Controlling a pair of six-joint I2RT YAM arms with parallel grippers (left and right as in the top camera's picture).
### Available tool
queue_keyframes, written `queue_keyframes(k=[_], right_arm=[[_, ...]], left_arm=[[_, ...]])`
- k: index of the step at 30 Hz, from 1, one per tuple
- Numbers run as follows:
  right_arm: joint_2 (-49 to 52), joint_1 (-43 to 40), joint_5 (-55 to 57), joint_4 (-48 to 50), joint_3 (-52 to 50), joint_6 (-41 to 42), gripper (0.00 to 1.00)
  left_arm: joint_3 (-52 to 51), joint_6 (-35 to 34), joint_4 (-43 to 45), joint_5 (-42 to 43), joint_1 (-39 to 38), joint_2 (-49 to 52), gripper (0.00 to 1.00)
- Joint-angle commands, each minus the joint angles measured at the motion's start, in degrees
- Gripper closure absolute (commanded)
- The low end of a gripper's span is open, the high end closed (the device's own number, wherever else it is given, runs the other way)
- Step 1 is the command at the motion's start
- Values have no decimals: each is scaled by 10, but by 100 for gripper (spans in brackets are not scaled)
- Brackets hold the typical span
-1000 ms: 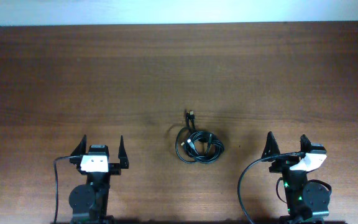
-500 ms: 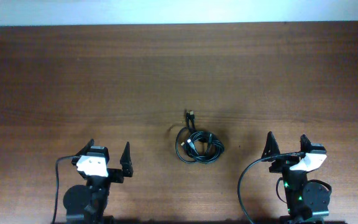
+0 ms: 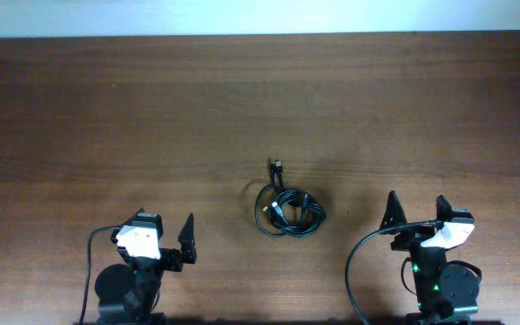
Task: Untangle cables
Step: 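Raise the left gripper and move it toward the black cable bundle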
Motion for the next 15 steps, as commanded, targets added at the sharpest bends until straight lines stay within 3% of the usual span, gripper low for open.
queue_keyframes(k=[1,7,15], right_arm=[[-3,7,9,0,-5,-2,1],[-3,7,9,0,-5,-2,2],[-3,7,9,0,-5,-2,1]], left_arm=[[15,-12,0,13,1,10,1],[58,-12,-19,15,1,40,1],[172,-12,-79,17,1,222,1]])
